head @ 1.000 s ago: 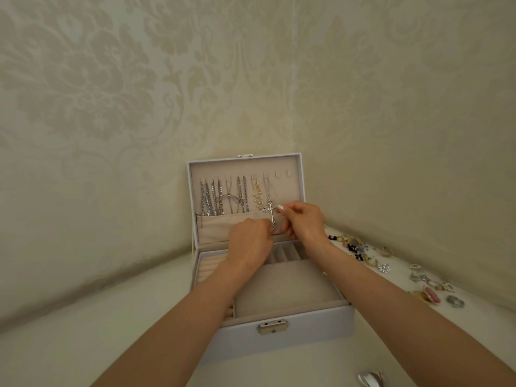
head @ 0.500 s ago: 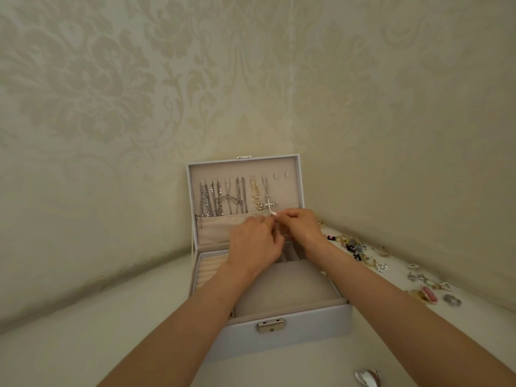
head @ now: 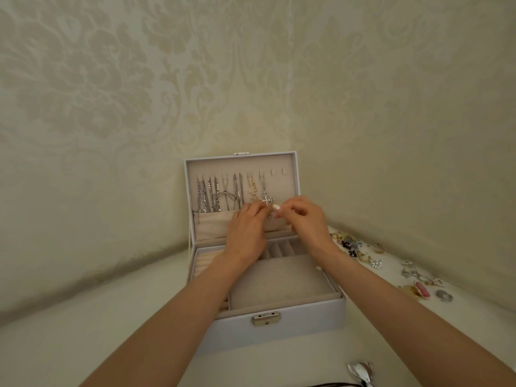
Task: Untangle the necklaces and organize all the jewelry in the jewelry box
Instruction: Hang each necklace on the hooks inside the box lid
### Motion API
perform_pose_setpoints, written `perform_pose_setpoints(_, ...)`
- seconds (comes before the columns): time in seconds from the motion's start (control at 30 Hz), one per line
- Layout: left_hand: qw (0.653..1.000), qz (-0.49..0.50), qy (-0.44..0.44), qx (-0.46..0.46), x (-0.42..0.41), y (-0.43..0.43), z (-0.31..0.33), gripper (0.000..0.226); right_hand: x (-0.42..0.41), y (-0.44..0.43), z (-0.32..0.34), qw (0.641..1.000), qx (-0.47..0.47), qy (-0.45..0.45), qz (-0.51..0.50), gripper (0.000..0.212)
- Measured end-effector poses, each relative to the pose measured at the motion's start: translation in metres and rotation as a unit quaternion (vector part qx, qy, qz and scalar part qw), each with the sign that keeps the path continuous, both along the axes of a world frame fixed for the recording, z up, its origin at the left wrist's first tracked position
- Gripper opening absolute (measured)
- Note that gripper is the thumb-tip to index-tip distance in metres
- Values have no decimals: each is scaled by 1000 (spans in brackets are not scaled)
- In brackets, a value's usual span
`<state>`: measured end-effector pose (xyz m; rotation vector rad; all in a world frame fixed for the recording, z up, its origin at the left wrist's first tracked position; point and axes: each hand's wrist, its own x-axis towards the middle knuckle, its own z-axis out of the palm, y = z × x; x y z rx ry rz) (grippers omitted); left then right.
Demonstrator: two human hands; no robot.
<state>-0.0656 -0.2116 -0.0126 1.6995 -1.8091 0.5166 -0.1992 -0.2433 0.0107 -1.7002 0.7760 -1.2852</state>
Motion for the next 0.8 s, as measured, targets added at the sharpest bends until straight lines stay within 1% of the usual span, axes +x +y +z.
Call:
perform_pose_setpoints(0.1, 1000, 20, -11, 0, 0, 3, 0, 58, -2, 1, 10, 997, 27, -64, 46, 16)
perform_pose_setpoints(0.17, 1000, 25, -14, 1, -1, 3, 1, 61, -2, 0, 14, 992, 42, -98, 74, 19)
perform_pose_setpoints(0.23, 999, 30, -15, -3, -1, 3, 1, 61, -2, -1, 18, 989, 43, -119, 79, 21)
perform_pose_setpoints(0.37, 999, 27, -19, -9, -1, 3, -2, 53, 1, -6, 23, 985, 63, -147, 67, 20)
perform_pose_setpoints(0.47, 999, 27, -29, -8, 0, 1, -4, 49, 10, -15, 20, 990, 92, -100, 33, 12)
perform_pose_setpoints(0.53, 999, 32, -34, -12, 1, 0, -4, 48, 17, -24, 15, 993, 111, -33, 7, 8)
perform_pose_setpoints(0.63, 999, 43, -14, -13, 1, 2, -4, 48, 27, -36, 6, 992, 102, 70, -28, 19)
perform_pose_setpoints(0.73, 998, 54, 7, -19, 0, 3, -1, 44, 33, -41, -1, 990, 78, 105, -49, 30)
perform_pose_setpoints(0.8, 998, 59, 26, -22, -1, 2, -1, 42, 34, -42, -4, 990, 67, 113, -57, 25)
